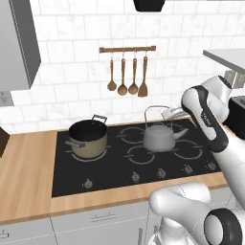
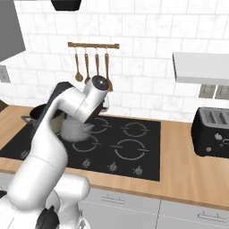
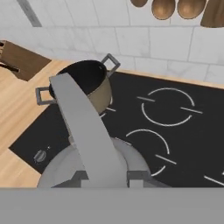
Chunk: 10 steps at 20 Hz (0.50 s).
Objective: Pick the kettle from the counter and place it on a stove burner. Then turn the burner on.
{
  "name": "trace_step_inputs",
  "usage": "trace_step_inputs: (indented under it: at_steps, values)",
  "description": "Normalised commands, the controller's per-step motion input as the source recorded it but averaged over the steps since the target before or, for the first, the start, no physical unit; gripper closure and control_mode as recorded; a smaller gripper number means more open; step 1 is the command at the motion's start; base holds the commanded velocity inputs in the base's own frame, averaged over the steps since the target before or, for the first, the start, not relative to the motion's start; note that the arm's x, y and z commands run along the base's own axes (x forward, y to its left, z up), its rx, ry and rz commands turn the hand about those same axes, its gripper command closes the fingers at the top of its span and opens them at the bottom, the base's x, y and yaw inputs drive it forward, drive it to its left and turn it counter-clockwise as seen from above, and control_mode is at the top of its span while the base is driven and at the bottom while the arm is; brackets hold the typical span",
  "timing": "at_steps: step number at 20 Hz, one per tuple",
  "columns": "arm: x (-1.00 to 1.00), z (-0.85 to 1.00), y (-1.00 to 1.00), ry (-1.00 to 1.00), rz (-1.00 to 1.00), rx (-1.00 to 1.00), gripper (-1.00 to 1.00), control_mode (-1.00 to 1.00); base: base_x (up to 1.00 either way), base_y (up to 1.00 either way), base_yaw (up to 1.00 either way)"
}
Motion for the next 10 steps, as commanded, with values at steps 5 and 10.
trace_step_inputs:
  at_steps: [5,10]
  values:
    - [0.16,-0.28,-0.11,-0.01,-0.04,-0.06,1.0,-1.0,0.0,0.0,0.0]
    - [0.12,-0.43,0.0,-0.02,0.0,0.0,1.0,-1.0,0.0,0.0,0.0]
